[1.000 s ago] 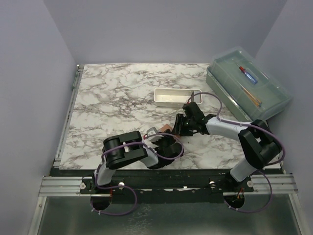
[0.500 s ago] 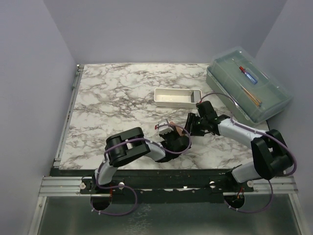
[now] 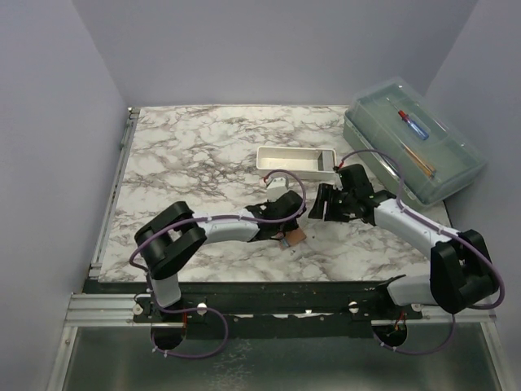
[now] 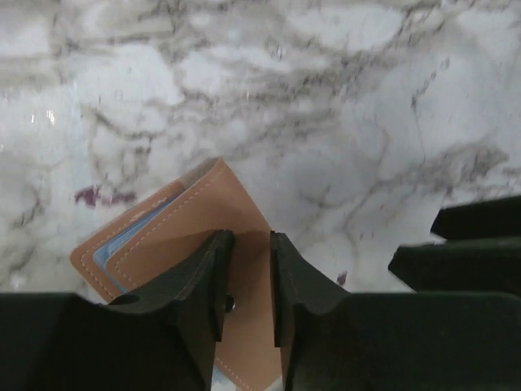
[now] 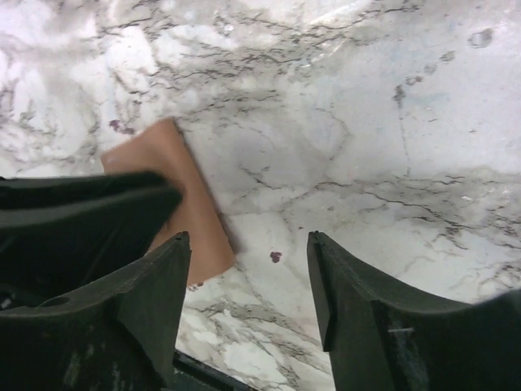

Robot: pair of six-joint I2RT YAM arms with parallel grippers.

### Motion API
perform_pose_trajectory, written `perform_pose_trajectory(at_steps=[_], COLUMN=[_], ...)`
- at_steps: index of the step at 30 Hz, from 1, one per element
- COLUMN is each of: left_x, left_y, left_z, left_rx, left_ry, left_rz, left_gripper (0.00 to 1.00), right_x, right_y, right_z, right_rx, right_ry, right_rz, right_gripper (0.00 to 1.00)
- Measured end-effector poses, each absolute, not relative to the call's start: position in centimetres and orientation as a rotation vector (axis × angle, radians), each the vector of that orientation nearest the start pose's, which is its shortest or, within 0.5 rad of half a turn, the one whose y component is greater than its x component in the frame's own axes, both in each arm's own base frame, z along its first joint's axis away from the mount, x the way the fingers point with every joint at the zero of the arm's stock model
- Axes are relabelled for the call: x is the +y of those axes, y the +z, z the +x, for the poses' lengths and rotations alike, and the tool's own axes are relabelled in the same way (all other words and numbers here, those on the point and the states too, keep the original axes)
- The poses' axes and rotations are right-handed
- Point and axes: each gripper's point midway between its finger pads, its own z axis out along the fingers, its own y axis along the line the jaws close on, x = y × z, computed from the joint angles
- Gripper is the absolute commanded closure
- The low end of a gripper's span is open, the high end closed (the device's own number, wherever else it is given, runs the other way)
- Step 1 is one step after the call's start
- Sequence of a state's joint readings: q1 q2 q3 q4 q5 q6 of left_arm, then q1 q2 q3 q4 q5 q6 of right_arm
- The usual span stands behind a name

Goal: Put the credit cards into the card holder
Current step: Move the card holder to the center of the board, then reset both arms

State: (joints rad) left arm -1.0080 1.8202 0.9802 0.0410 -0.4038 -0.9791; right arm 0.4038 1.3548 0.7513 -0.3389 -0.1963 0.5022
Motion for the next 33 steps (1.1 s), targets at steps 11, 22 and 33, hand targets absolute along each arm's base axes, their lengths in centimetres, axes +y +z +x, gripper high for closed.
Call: perform_pose_trajectory(at_steps=[11,22,33], left_x=[-28.1,-23.4,-27.8], left_y=[10.0,4.1,3.0], left_z=[23.3,15.1,17.9], left_rx=[2.553,2.738,2.69], left_ry=[-0.563,-0.785,-1.098], left_rz=[-0.146,-0.467,-0.521], left_gripper=[0.37,0.52,0.62], right_x=[21.4,24.6,25.6], right_y=[7.0,4.5,2.5], right_z=[24.5,20.9,17.1], right_rx=[2.575,2.598,2.661], right_ry=[0.971,1.309,1.355], right_rz=[-0.139,-0.211,-0.005], right_gripper=[0.37,0.65,0.68])
